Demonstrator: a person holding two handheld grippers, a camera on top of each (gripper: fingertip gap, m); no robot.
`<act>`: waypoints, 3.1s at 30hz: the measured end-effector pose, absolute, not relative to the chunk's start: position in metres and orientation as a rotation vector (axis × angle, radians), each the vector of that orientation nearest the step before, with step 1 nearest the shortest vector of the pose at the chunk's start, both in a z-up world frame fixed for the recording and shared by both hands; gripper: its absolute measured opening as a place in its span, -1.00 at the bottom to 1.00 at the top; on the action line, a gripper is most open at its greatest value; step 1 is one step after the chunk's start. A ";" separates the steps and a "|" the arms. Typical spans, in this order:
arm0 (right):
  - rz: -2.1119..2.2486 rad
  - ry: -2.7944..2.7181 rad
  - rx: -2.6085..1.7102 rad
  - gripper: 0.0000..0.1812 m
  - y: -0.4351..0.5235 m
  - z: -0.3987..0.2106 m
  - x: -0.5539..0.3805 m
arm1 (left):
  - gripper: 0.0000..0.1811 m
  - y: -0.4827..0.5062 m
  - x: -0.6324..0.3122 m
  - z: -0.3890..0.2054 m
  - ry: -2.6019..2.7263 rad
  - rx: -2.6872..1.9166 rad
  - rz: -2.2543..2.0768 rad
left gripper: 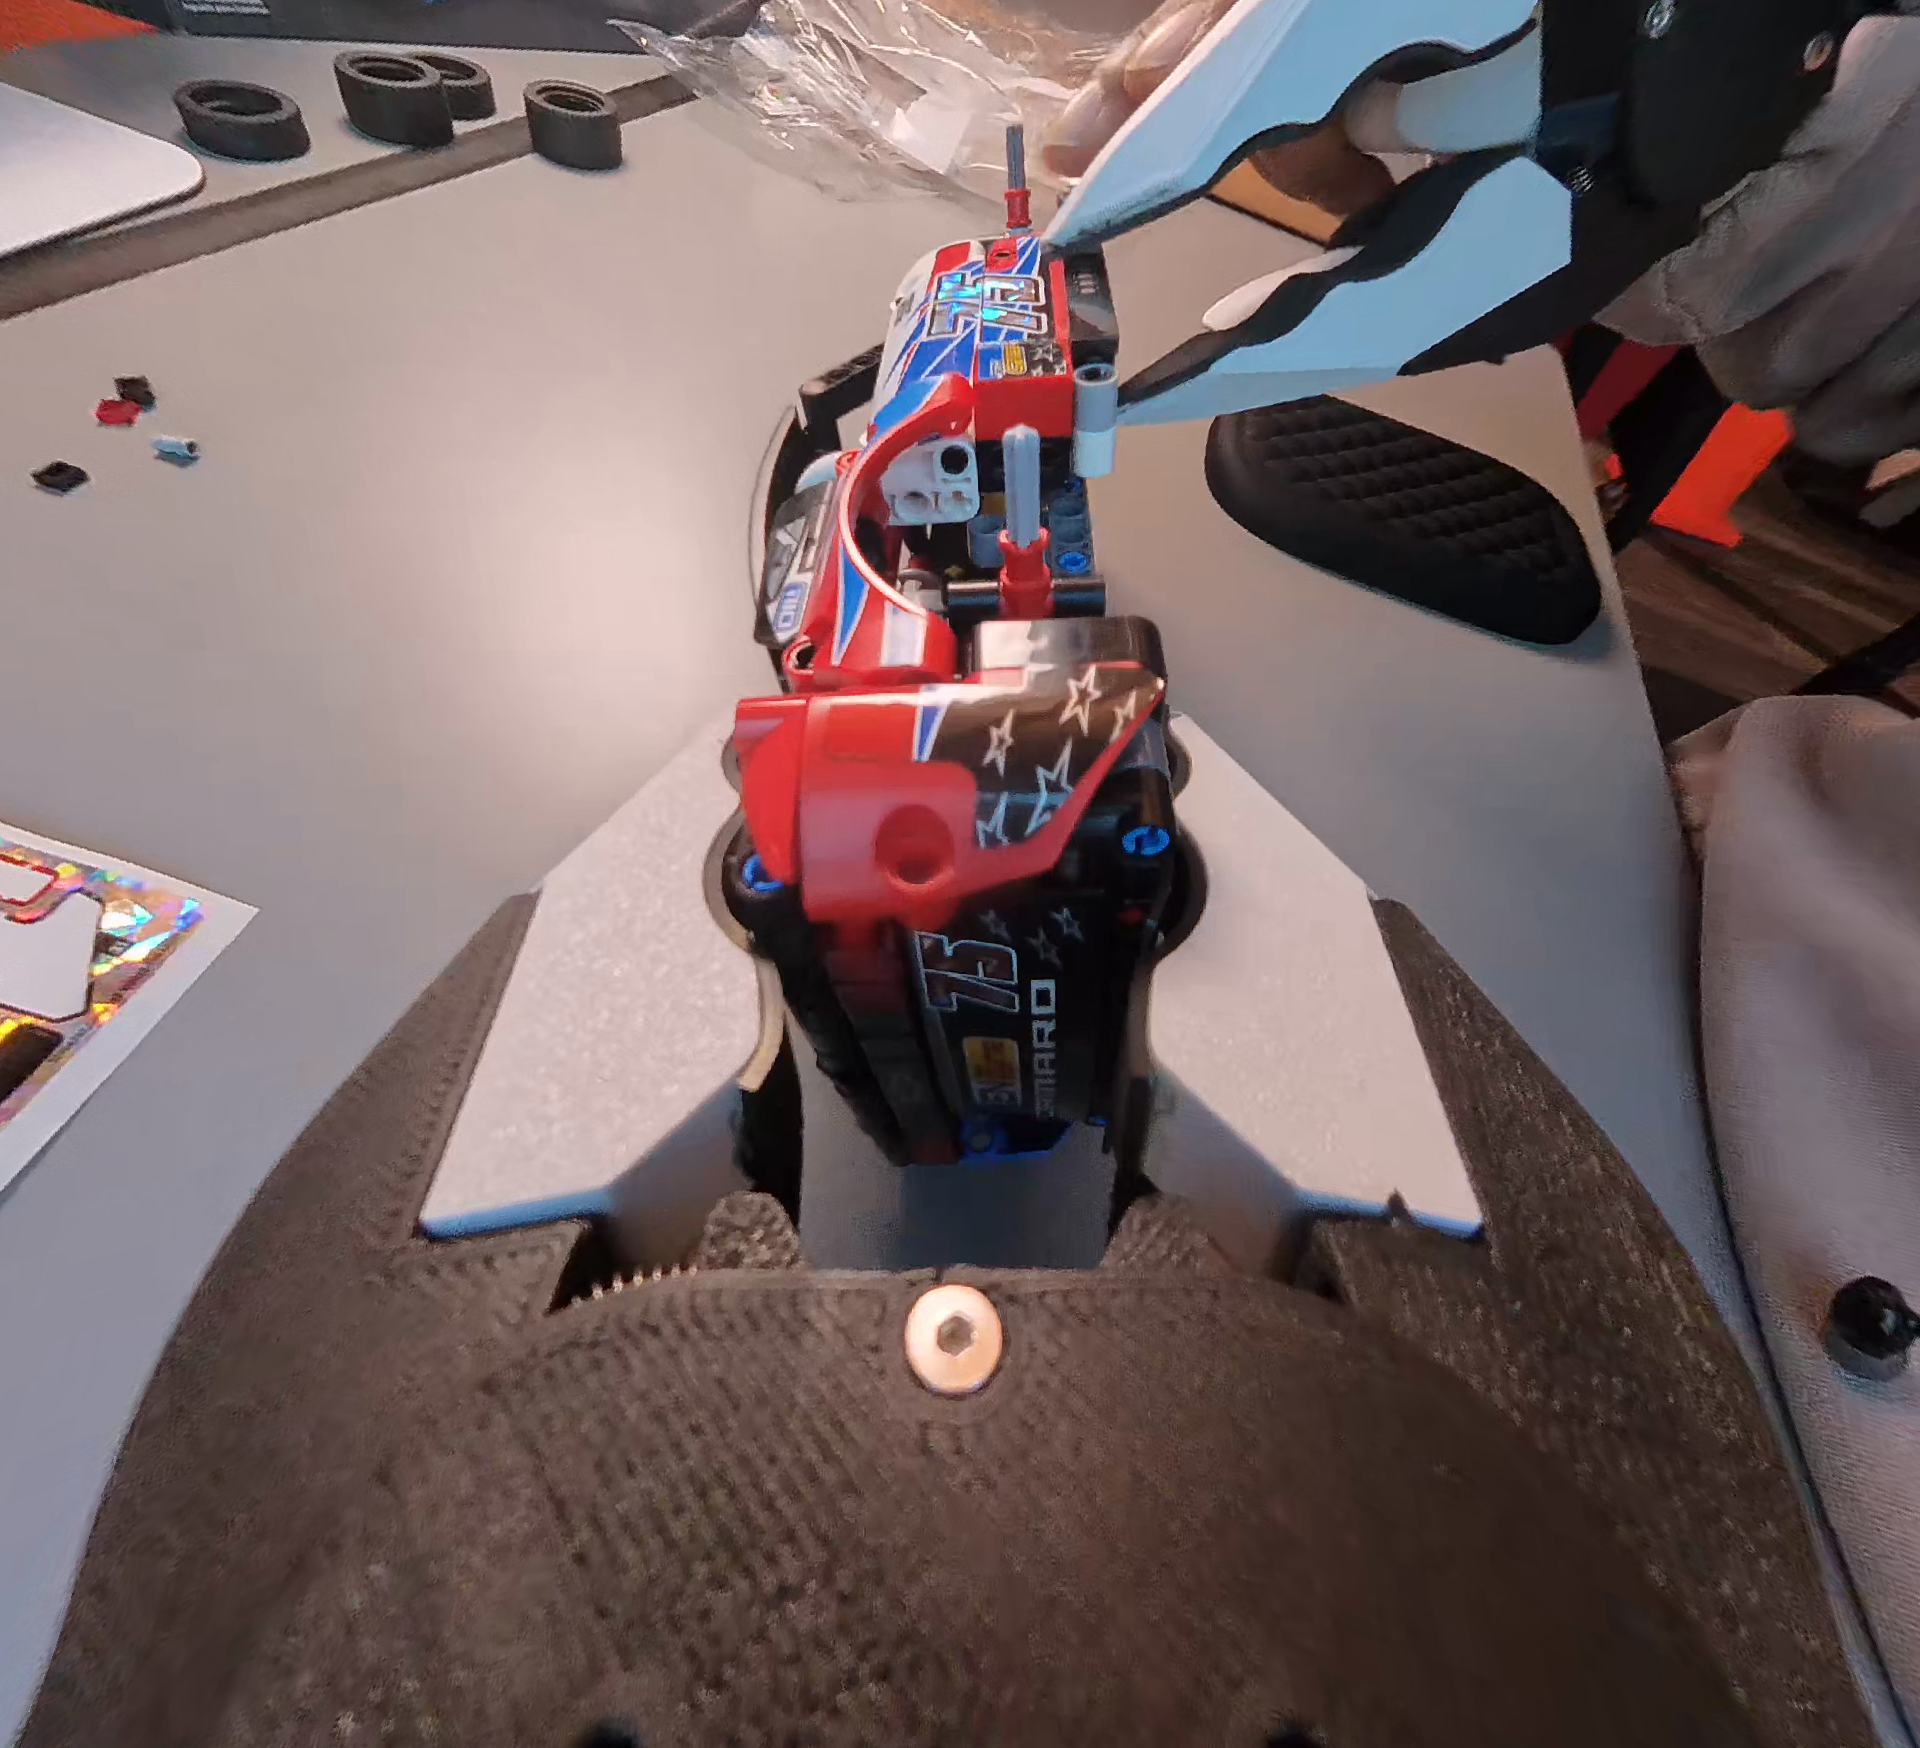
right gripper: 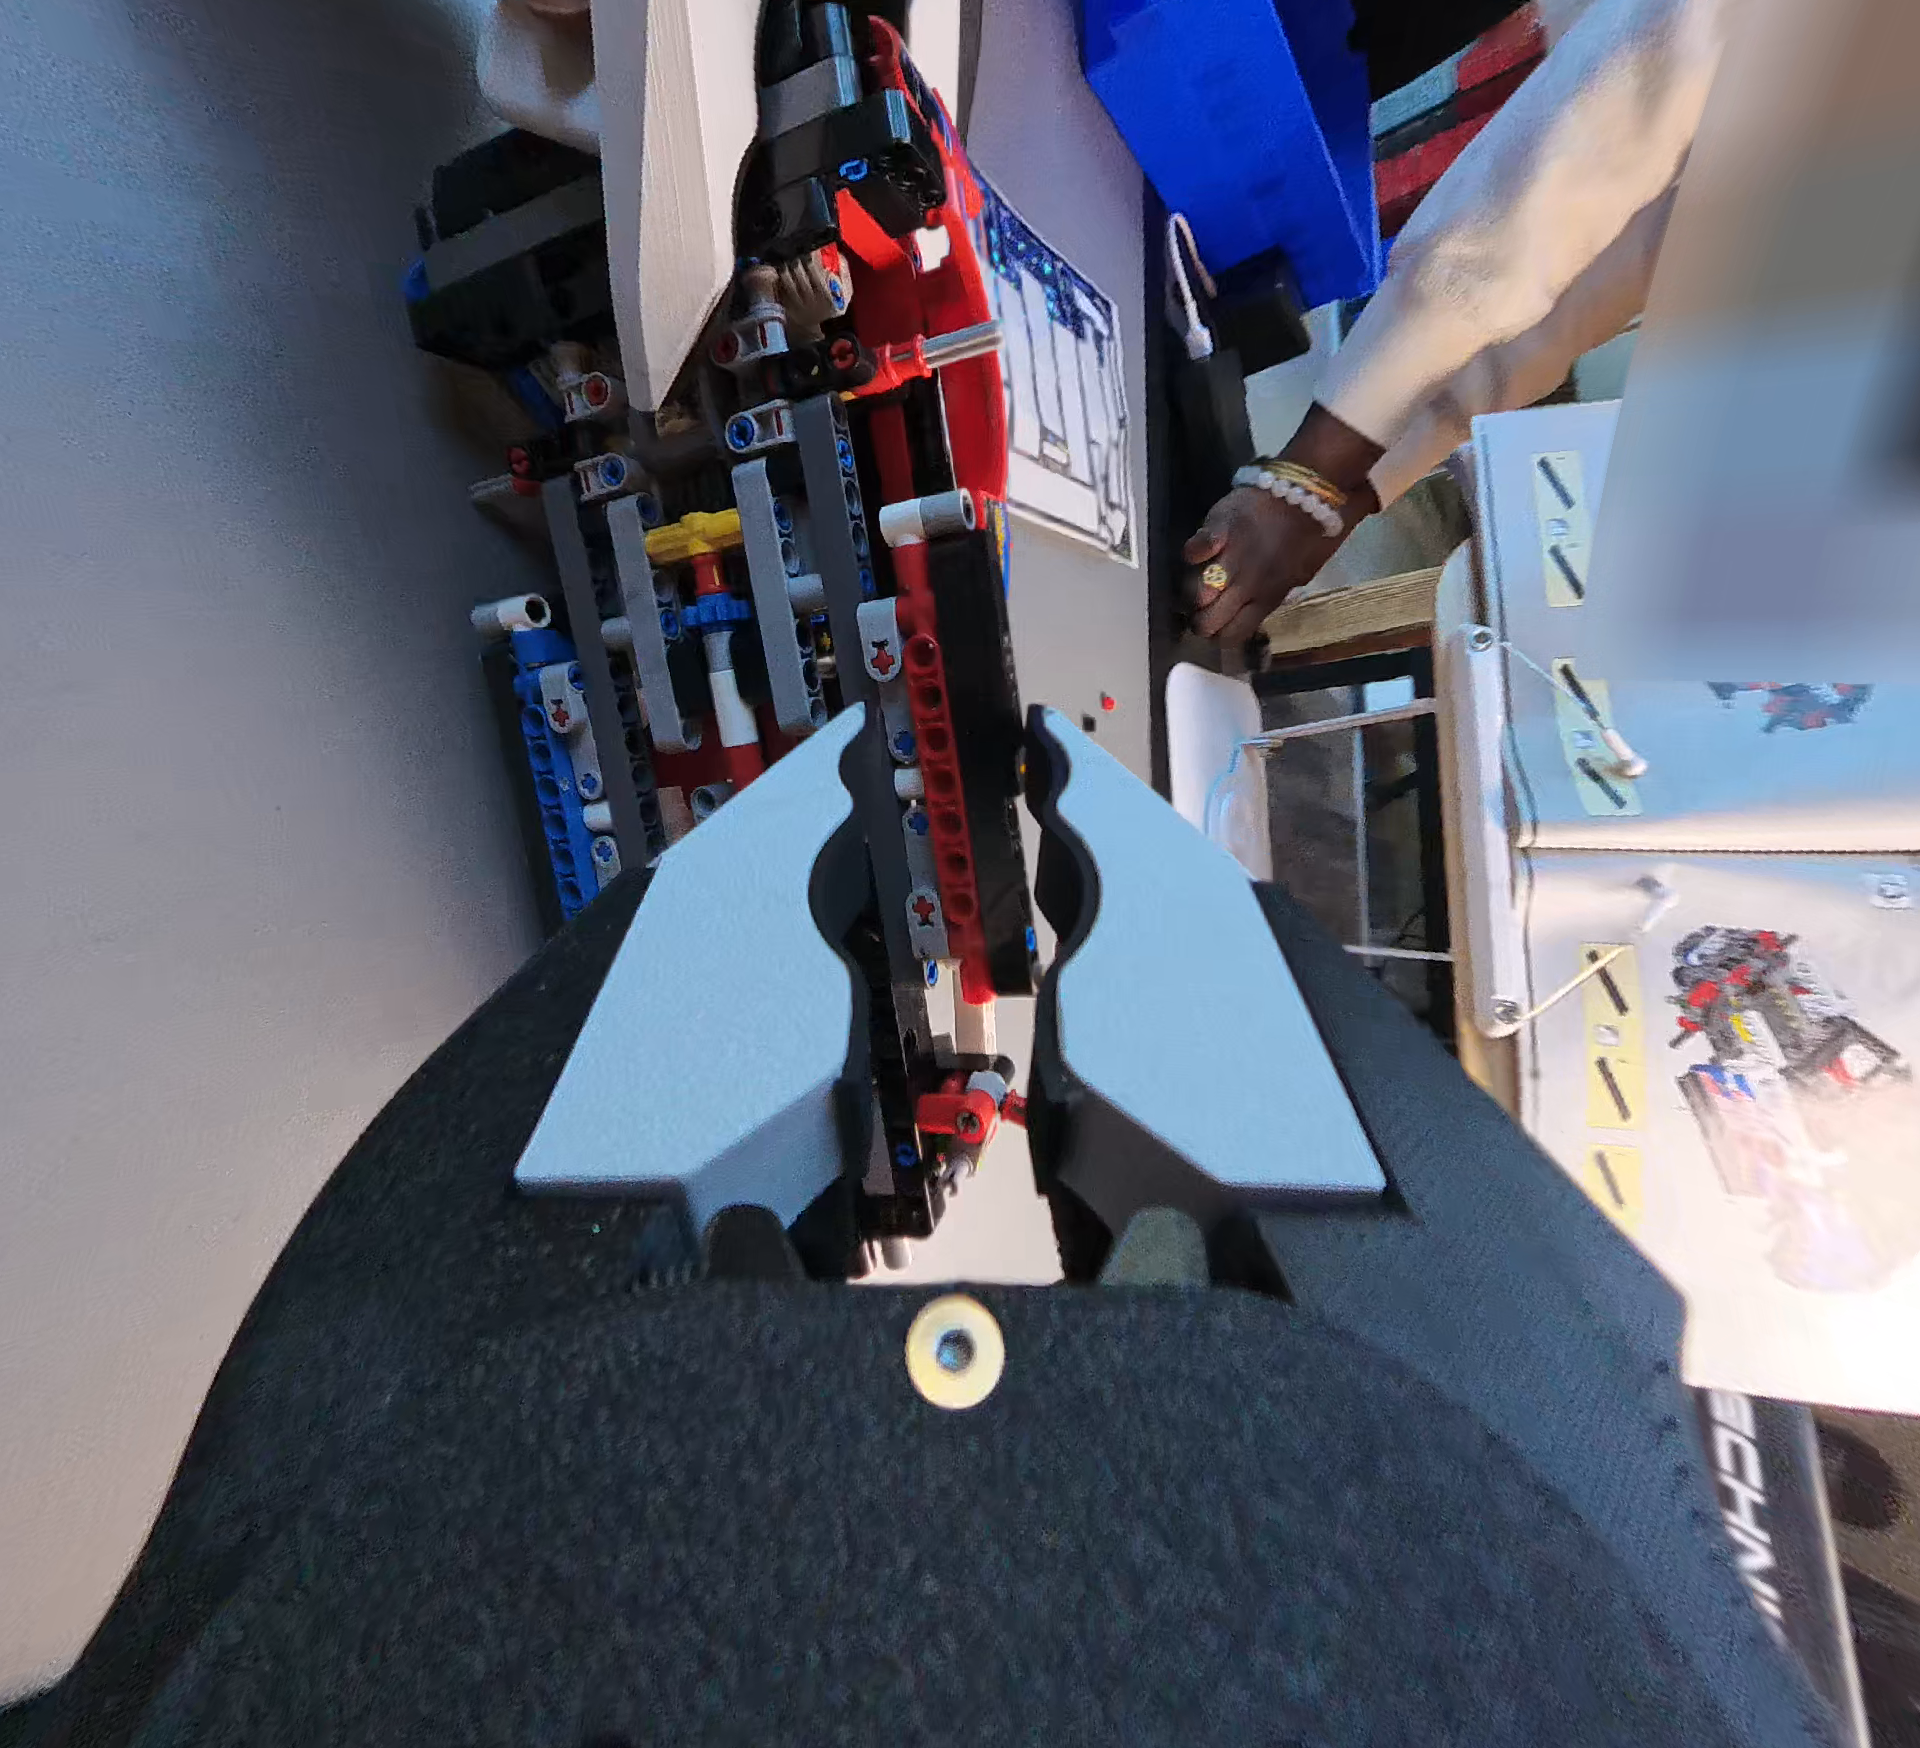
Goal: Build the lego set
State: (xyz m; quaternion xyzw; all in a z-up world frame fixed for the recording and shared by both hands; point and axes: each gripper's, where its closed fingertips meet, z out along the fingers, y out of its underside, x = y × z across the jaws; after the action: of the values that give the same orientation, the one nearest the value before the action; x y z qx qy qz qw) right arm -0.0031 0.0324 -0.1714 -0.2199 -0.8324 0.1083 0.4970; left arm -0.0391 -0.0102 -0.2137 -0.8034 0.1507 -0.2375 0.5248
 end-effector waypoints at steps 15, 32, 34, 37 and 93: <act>0.507 -2.188 -0.792 -0.80 0.049 -0.180 -0.018 | -0.21 0.000 -0.049 -0.214 0.253 -1.912 -0.882; 0.408 -2.133 -0.623 -0.75 0.023 -0.168 -0.033 | -0.21 0.001 -0.049 -0.214 0.255 -1.906 -0.879; 0.411 -2.149 -0.636 -0.83 0.024 -0.172 -0.035 | -0.21 0.001 -0.049 -0.214 0.254 -1.907 -0.876; 0.412 -2.152 -0.638 -0.84 0.023 -0.172 -0.036 | -0.21 0.001 -0.049 -0.214 0.250 -1.902 -0.882; 0.860 -2.295 -0.695 -0.95 -0.019 -0.175 0.058 | -0.21 -0.037 -0.013 -0.208 0.903 -1.658 -0.127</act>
State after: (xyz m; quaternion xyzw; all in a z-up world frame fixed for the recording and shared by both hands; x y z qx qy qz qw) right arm 0.0579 -0.0189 -0.1750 -0.2607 -0.8615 0.3227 0.2928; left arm -0.0125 -0.0366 -0.2078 -0.7106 0.3873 -0.0544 0.5849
